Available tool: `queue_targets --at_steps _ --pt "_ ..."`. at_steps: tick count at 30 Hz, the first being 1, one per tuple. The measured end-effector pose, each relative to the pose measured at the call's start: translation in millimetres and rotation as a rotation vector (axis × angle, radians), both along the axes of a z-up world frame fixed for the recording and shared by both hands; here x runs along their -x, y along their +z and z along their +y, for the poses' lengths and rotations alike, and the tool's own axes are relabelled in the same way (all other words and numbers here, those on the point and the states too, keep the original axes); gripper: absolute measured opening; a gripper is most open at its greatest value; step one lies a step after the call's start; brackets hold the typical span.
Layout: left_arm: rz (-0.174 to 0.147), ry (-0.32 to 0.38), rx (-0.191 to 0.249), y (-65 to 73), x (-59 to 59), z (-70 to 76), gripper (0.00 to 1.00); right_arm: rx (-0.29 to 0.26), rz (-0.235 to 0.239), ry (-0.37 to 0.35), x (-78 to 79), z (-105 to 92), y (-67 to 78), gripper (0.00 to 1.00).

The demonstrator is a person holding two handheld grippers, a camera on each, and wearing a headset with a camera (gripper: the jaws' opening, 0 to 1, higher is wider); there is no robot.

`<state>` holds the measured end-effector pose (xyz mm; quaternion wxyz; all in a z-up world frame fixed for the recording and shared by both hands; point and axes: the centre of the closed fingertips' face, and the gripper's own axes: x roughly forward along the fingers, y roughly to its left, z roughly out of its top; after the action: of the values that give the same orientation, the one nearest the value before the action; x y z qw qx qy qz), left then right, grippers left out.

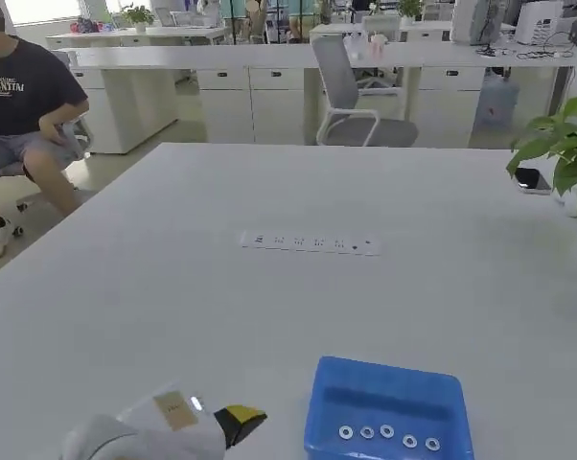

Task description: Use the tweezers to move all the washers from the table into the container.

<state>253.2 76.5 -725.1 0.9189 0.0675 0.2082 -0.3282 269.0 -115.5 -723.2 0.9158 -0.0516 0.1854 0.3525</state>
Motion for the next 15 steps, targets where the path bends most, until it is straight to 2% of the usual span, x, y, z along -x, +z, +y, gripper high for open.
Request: queue_targets --at_steps 2,3,4,6,10,12,15 --pt "-0.039 0.025 0.052 12.7 -2.7 -1.9 0.67 -0.004 -0.009 -0.011 -0.3 -1.8 2.5 0.76" --pt "-0.069 0.046 0.076 20.3 -5.1 -1.1 0.70 -0.008 -0.017 -0.017 -0.3 -2.9 4.4 0.78" --pt "-0.082 0.061 0.089 23.9 -6.4 0.0 0.73 -0.010 -0.025 -0.020 -0.3 -3.5 5.9 0.80" --pt "-0.099 0.086 0.123 31.3 -7.7 2.0 0.79 -0.020 -0.048 -0.027 -0.4 -4.4 10.7 0.85" --pt "-0.140 0.135 0.179 43.4 -10.1 11.0 0.84 -0.049 -0.086 -0.058 -3.1 -8.0 21.1 0.94" --pt "-0.156 0.148 0.199 47.8 -10.2 14.3 0.88 -0.064 -0.097 -0.078 -5.6 -10.7 24.6 0.98" --pt "-0.174 0.165 0.216 52.5 -10.5 17.5 0.93 -0.081 -0.114 -0.094 -7.8 -14.3 30.0 0.99"
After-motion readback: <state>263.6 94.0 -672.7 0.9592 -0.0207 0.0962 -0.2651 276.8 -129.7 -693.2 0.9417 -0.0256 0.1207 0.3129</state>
